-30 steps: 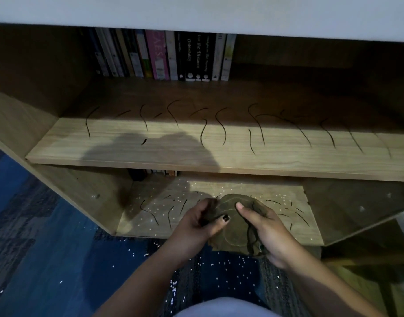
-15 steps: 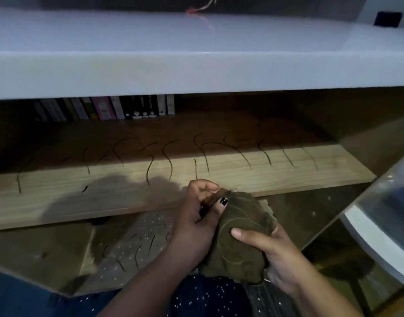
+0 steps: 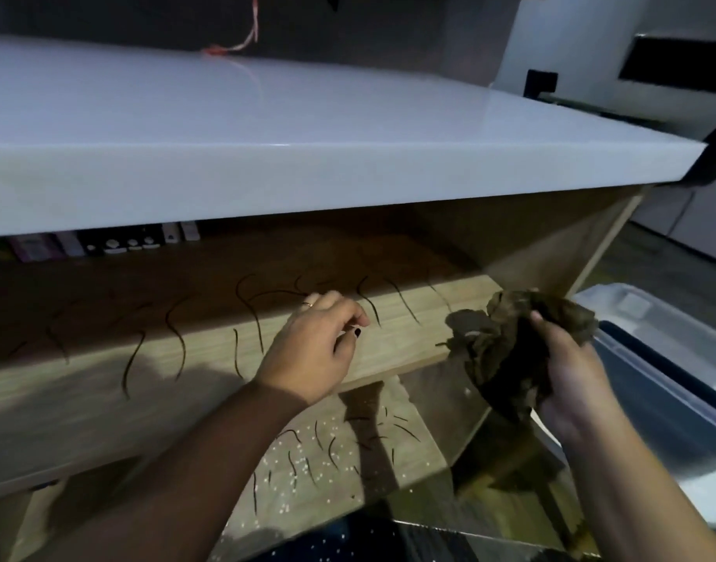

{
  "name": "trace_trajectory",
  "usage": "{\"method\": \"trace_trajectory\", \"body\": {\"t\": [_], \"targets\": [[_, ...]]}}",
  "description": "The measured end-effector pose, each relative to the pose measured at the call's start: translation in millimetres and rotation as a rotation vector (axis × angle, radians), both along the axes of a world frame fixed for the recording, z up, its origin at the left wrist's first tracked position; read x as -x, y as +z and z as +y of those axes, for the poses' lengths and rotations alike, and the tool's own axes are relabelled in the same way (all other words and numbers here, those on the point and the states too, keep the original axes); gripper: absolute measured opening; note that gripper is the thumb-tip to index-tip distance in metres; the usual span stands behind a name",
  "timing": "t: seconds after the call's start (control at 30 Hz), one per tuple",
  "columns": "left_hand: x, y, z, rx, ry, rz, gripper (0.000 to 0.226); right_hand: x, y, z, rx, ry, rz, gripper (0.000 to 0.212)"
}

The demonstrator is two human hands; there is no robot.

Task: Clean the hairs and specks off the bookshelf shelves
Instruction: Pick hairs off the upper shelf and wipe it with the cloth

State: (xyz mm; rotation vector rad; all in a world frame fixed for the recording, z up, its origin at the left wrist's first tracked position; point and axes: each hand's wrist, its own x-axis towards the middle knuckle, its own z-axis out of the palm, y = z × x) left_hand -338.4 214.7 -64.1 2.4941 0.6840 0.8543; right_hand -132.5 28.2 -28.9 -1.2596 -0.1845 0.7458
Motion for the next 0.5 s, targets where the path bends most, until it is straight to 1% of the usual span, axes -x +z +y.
{"method": "trace_trajectory", "body": {"t": [0.03,0.1,0.17,0.27,0.3,0.37,0.43,0.5], "targets": [[-3.1,-1.5,3.4,-0.032,0.001,0.016,0.020,-4.7,2.7,5.0,0.080,-0.034,-0.181,0.048],[-6.7,-2.9,6.7,-0.079,0.010,0.028,0.019,-11.4,5.3,16.4,0.240,-0.006,-0.571,0.050],[-6.2,-4.2,7.8,-0.122,0.029,0.021,0.018,-18.3,0.9,29.6,0.395,0.072,-0.900,0.039],[-5.3,-6.1,7.0,-0.171,0.006,0.038,0.016,-27.2,-14.9,48.3,0.755,0.148,-1.361,0.029],[-4.9,-6.5,6.6,-0.174,-0.005,0.047,0.015,-27.0,-20.9,53.4,0.825,0.160,-1.463,0.029],[-4.0,-7.2,6.2,-0.161,-0.014,0.061,0.013,-26.1,-29.9,59.5,0.897,0.161,-1.600,0.031],[-3.1,-8.8,6.1,-0.139,-0.018,0.085,0.010,-26.5,-32.5,60.7,0.944,0.160,-1.681,0.036],[-2.4,-9.8,5.9,-0.112,-0.022,0.112,0.009,-28.2,-30.3,61.7,0.985,0.197,-1.725,0.036]]}}
